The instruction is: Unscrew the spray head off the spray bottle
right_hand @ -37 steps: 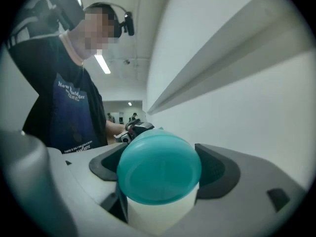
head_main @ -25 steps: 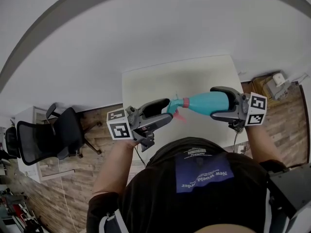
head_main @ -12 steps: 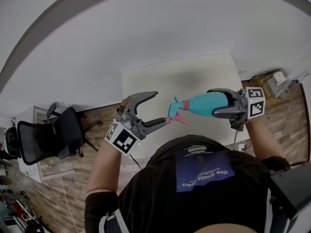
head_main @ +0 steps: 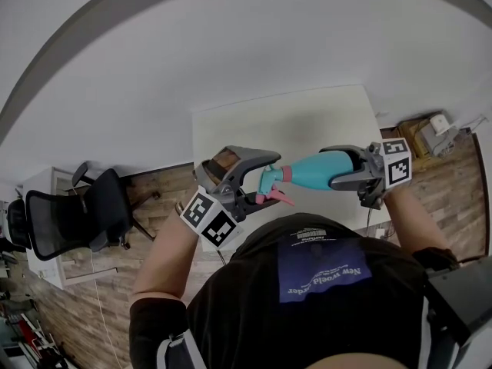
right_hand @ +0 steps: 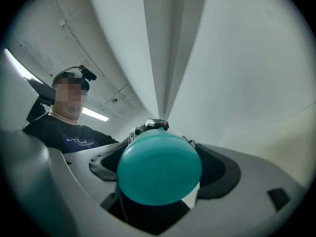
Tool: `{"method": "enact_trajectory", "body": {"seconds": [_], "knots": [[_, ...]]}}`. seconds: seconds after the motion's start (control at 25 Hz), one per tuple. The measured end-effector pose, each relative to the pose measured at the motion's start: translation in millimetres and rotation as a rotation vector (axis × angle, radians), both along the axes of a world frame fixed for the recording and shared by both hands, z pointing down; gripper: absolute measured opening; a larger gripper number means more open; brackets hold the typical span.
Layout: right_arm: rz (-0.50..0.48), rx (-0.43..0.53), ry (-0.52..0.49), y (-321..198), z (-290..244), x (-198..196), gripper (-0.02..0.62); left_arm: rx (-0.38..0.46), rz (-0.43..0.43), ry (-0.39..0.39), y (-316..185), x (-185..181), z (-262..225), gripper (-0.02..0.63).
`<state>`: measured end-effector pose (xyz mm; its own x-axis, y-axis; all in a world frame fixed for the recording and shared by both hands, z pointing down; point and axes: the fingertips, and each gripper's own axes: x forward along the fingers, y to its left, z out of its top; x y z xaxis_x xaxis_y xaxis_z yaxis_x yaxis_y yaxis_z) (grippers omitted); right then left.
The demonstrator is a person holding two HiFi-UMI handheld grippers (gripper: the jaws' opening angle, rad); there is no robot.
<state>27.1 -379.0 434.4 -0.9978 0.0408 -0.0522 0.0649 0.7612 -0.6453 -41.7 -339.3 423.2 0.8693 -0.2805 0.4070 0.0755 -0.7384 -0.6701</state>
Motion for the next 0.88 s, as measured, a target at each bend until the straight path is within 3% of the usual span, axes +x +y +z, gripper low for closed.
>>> {"method": "enact_trajectory", "body": {"seconds": [0.16,0.4,0.44,0.56,0.72,0.88], "knots": [[-0.004,-0.021,0.002,1,5,1,0.419,-0.003,-0.007,0.054,-4,1,-9,0.236],[-0.016,-0.038,-0.004,1,7,0,0.419,0.007,0.024,0.035,1,10,-6,0.225],[-0.019,-0.038,-0.004,2,7,0,0.419,0.007,0.027,0.031,2,11,-6,0.183],[-0.021,-0.036,-0.001,1,7,0,0.419,-0.014,0.029,0.027,4,11,-3,0.147],[-0.020,-0.021,0.018,1,9,0,0.419,-0.099,0.014,0.039,3,10,1,0.141],[-0.006,0.013,0.023,2,7,1,0.419,-0.281,-0.018,0.075,1,9,2,0.140]]}}
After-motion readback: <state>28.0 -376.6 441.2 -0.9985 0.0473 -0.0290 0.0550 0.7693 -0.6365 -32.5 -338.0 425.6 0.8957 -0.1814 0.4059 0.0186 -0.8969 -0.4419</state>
